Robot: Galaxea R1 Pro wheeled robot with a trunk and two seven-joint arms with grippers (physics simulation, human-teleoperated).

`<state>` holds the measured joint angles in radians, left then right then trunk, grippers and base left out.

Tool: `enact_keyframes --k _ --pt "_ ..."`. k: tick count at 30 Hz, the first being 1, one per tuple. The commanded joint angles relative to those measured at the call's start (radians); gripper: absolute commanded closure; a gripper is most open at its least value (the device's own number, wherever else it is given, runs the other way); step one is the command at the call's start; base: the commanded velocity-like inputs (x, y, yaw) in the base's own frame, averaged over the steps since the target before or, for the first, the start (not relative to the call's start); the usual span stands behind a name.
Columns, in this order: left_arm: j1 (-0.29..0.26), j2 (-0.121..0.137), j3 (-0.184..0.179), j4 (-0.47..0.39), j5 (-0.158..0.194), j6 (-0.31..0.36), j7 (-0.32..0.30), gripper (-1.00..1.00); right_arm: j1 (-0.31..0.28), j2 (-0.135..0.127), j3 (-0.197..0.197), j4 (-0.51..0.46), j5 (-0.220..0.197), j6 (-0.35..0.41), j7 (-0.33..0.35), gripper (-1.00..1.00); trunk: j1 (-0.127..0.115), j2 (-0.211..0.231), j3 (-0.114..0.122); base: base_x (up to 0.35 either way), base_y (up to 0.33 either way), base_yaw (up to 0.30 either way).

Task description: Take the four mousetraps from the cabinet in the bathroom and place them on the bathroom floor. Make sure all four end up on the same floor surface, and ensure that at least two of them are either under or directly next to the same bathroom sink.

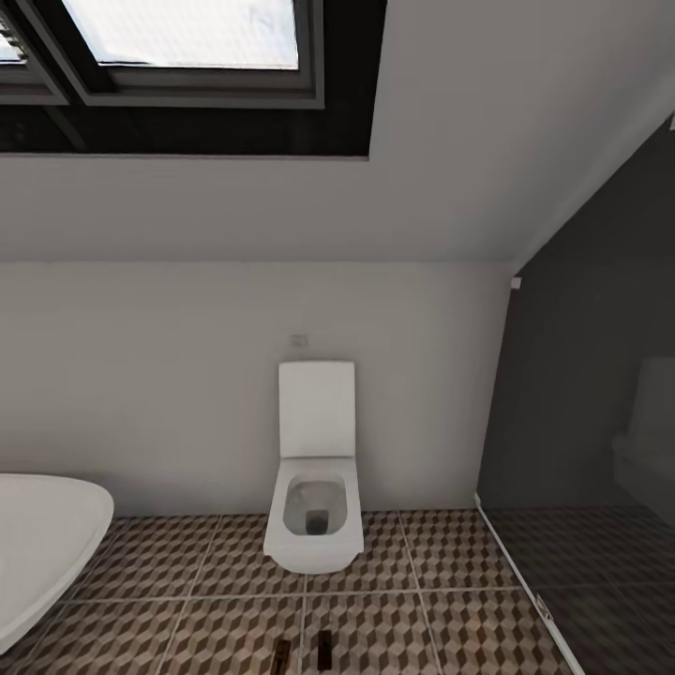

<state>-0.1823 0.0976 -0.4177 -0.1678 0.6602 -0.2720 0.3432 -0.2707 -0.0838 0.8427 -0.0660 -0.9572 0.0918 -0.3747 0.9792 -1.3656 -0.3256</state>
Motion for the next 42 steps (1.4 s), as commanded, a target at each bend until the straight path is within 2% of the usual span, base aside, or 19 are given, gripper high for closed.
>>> enact_keyframes --k 1,10,42 --pt "0.001 0.0 -0.009 -0.001 0.007 -0.002 0.005 -1.0 0.008 -0.001 0.009 -0.003 -0.003 0.009 -0.007 -1.0 -0.004 0.007 0.002 0.0 0.0 0.0" --pt "0.009 -0.001 -0.008 -0.001 0.006 -0.001 0.005 -1.0 0.037 0.0 0.009 -0.001 -0.005 0.009 -0.006 -1.0 -0.038 0.07 0.03 0.0 0.0 0.0" --pt "0.028 -0.001 -0.007 -0.001 0.003 0.003 0.005 -1.0 0.044 0.001 0.008 -0.001 -0.006 0.008 -0.004 -1.0 -0.161 0.294 0.13 0.0 0.0 0.0"
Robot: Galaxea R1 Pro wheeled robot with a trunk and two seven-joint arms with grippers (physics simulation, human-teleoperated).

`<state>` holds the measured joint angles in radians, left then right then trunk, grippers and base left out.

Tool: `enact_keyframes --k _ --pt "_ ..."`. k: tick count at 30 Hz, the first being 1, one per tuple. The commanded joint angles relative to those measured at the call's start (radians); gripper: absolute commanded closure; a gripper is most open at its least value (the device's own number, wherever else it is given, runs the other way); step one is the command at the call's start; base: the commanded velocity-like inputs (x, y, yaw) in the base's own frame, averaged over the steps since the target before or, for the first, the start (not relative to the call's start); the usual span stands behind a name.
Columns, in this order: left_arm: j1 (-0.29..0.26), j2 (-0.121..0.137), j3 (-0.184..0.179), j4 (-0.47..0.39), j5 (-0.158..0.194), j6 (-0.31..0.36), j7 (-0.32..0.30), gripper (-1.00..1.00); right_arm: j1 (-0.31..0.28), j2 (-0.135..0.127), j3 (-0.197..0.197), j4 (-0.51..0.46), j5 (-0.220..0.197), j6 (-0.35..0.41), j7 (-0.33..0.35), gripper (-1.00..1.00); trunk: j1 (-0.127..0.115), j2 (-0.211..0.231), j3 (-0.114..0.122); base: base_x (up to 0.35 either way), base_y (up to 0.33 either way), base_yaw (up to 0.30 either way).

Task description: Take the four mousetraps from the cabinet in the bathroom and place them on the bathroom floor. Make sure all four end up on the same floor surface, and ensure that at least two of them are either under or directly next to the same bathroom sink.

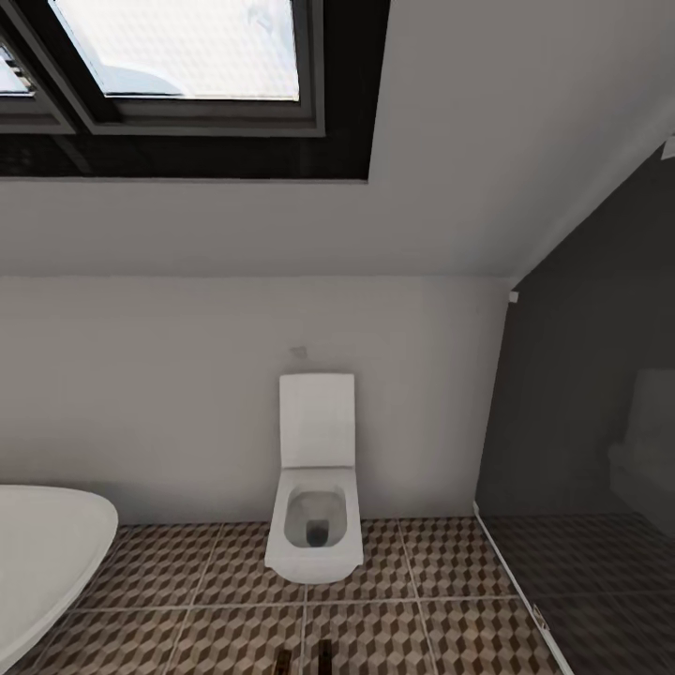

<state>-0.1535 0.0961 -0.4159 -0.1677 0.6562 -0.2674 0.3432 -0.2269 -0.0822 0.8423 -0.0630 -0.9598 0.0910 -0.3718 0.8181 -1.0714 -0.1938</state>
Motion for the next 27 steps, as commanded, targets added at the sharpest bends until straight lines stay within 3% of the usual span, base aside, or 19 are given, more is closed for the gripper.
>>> enact_keyframes --k 1,27 --pt "0.0 0.0 -0.009 -0.001 0.007 -0.002 0.005 -1.0 0.0 -0.001 0.008 -0.004 -0.004 0.009 -0.007 -1.0 -0.004 0.006 0.002 0.0 0.0 0.0" --pt "0.011 0.001 -0.01 -0.001 0.005 -0.002 -0.031 -1.0 0.0 -0.001 0.008 -0.004 -0.004 0.009 -0.007 -1.0 -0.104 0.188 0.083 0.0 0.0 0.0"
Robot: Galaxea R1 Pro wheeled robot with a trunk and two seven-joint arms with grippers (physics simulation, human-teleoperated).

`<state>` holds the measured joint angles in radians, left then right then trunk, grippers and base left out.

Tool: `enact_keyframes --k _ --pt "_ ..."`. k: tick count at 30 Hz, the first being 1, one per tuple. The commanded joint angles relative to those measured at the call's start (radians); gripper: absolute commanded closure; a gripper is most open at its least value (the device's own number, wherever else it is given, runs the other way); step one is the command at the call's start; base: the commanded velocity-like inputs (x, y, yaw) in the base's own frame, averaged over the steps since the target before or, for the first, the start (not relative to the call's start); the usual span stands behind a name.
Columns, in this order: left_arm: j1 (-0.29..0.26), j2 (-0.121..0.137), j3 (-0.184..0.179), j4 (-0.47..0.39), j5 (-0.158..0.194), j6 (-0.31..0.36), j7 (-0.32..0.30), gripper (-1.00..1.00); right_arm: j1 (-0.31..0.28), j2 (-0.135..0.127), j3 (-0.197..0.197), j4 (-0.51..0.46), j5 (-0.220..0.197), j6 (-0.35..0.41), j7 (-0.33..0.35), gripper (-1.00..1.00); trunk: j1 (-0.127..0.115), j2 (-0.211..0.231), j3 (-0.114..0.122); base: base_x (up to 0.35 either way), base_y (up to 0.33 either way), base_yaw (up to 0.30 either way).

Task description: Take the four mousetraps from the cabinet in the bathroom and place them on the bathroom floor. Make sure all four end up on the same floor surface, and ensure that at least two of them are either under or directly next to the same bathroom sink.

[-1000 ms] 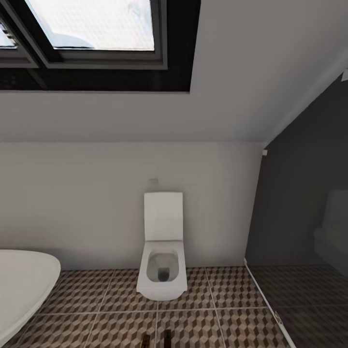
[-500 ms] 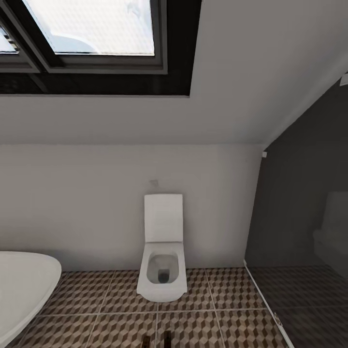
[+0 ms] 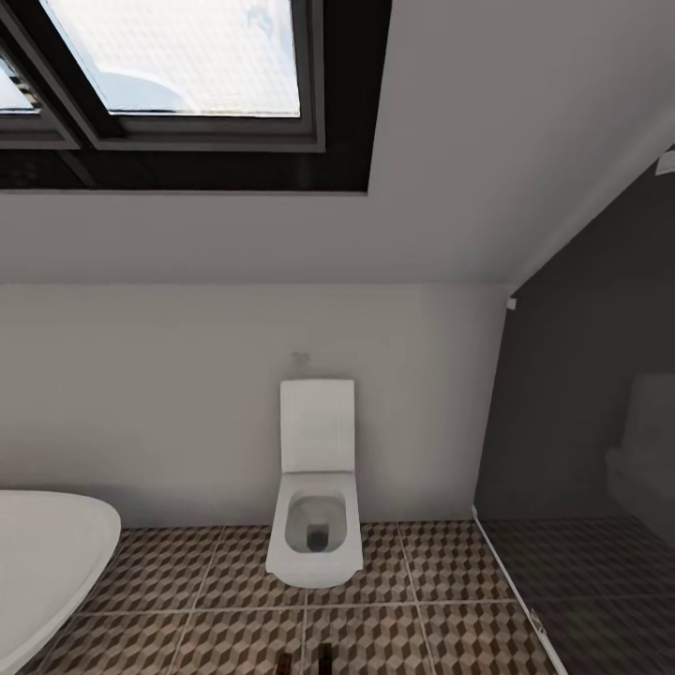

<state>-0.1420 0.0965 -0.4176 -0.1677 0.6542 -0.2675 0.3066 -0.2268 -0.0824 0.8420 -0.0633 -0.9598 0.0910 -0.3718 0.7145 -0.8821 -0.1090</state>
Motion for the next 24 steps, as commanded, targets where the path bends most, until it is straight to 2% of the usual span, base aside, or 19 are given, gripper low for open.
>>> enact_keyframes --k 1,24 --pt "0.001 0.0 -0.009 -0.001 0.007 -0.002 0.003 -1.0 0.0 -0.001 0.009 -0.004 -0.004 0.009 -0.007 -1.0 -0.004 0.006 0.002 0.0 0.0 0.0" --pt "0.032 0.0 -0.009 -0.001 0.007 0.002 -0.007 -1.0 0.0 -0.001 0.008 -0.004 -0.004 0.009 -0.007 -1.0 -0.092 0.167 0.074 0.0 0.0 0.0"
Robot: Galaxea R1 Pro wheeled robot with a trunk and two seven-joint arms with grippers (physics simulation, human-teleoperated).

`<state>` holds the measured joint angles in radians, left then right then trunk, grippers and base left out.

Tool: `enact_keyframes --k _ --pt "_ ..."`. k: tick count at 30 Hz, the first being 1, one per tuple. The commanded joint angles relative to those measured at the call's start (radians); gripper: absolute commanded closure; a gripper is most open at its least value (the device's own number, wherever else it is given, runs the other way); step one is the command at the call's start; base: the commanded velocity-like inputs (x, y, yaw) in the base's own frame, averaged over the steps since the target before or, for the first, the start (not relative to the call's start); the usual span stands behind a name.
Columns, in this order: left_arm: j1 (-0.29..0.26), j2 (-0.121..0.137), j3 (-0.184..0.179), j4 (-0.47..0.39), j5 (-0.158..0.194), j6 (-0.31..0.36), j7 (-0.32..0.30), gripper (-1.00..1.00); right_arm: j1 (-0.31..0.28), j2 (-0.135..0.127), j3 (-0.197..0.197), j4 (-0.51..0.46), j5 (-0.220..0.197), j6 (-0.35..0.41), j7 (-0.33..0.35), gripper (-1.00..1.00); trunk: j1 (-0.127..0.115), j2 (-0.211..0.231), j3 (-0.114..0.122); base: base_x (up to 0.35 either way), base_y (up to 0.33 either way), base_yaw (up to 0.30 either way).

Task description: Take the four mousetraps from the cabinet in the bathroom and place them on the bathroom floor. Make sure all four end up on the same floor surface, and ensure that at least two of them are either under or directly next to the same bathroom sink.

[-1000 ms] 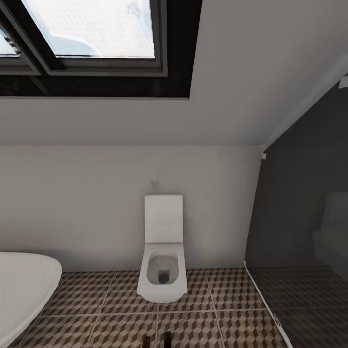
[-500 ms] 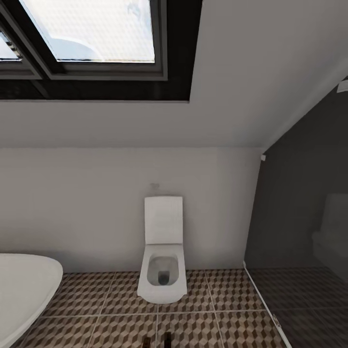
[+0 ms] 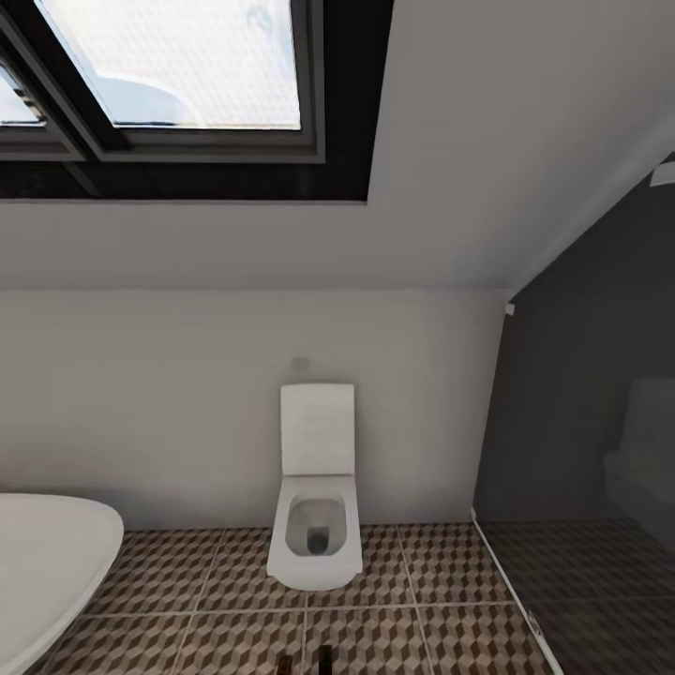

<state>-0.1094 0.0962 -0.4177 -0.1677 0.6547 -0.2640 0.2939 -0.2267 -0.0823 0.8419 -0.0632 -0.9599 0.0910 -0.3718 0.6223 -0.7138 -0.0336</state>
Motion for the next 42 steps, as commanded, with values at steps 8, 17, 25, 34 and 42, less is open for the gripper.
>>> enact_keyframes --k 8,17,25,34,42 --pt "0.01 0.0 -0.009 -0.001 0.008 -0.001 0.006 -1.0 0.0 -0.001 0.008 -0.004 -0.003 0.009 -0.007 -1.0 -0.007 0.013 0.005 0.0 0.0 0.0" --pt "0.014 0.001 -0.006 -0.001 0.014 0.003 0.011 -1.0 0.0 -0.001 0.008 -0.003 -0.003 0.009 -0.007 -1.0 -0.007 0.013 0.005 0.0 0.0 0.0" --pt "0.014 0.006 -0.004 -0.002 0.015 0.003 0.009 -1.0 0.0 -0.001 0.008 -0.004 -0.003 0.009 -0.007 -1.0 -0.007 0.013 0.005 0.0 0.0 0.0" --pt "0.014 0.003 -0.004 -0.002 0.016 0.002 0.008 -1.0 0.0 -0.001 0.008 -0.004 -0.003 0.009 -0.007 -1.0 -0.007 0.013 0.005 0.0 0.0 0.0" --pt "0.014 0.001 -0.004 -0.003 0.014 0.003 0.008 -1.0 0.0 -0.001 0.008 -0.004 -0.003 0.009 -0.007 -1.0 -0.007 0.013 0.005 0.0 0.0 0.0"
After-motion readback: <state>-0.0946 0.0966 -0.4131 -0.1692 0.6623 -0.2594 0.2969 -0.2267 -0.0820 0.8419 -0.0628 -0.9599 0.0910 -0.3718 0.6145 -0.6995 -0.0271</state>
